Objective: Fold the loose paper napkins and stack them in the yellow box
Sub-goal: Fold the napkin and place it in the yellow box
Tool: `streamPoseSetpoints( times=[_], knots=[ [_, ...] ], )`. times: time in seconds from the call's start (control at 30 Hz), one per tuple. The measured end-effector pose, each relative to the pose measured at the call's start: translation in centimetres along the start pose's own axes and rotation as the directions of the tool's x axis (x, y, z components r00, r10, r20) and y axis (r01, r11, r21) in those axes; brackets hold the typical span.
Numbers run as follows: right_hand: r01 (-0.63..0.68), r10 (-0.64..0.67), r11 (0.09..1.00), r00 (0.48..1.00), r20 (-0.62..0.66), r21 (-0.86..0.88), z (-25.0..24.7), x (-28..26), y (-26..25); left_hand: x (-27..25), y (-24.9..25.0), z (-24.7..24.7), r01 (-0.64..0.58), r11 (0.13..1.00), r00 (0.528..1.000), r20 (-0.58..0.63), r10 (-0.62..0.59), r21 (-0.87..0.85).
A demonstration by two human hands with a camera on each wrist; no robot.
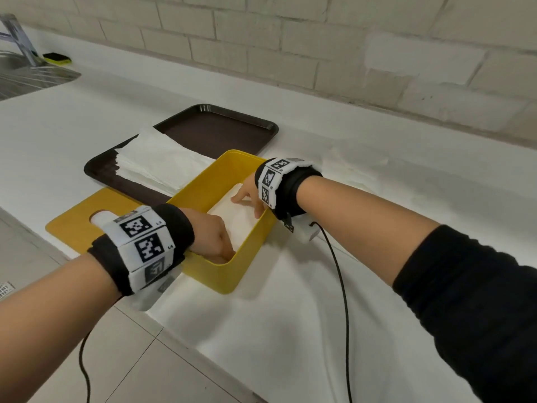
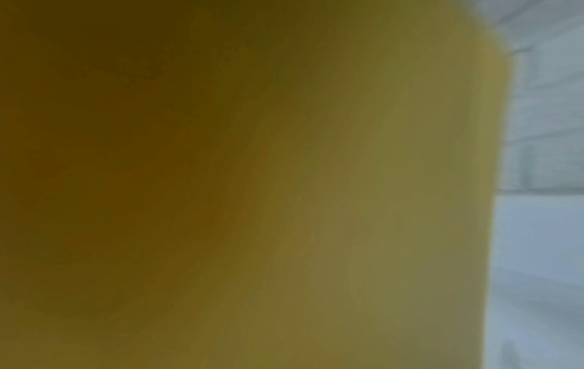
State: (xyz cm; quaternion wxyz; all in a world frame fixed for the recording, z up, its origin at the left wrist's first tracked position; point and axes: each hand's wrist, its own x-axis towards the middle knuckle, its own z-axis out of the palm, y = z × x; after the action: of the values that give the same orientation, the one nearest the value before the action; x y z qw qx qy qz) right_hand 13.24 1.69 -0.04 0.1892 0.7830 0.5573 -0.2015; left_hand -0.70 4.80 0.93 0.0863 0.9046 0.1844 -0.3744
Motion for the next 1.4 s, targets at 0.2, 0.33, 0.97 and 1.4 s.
streamPoseSetpoints(
  times=[0.2, 0.33, 0.97, 1.4],
  knots=[
    [0.055, 0.024, 0.968, 0.950, -0.311, 0.243, -1.9, -6.6, 3.0, -3.3, -1.5, -0.7, -0.002, 0.979, 0.979, -0.199, -0.040, -0.205],
    [-0.021, 0.238, 0.898, 0.863, -0.445, 0.440, 0.8, -13.4, 6.7, -7.5, 0.2, -0.5, -0.248, 0.904, 0.701, -0.709, -0.080, -0.348],
    [-0.489, 0.500, 0.757, 0.861, 0.096, 0.434, 11.3, -13.0, 9.8, 7.2, 13.7, -1.9, -0.222, 0.913, 0.884, -0.466, 0.040, -0.342],
    [-0.380, 0.480, 0.763, 0.875, -0.064, 0.522, 13.2, -12.8, 7.4, 8.4, 14.4, -1.0, -0.216, 0.955, 0.911, -0.394, 0.123, -0.201]
  ],
)
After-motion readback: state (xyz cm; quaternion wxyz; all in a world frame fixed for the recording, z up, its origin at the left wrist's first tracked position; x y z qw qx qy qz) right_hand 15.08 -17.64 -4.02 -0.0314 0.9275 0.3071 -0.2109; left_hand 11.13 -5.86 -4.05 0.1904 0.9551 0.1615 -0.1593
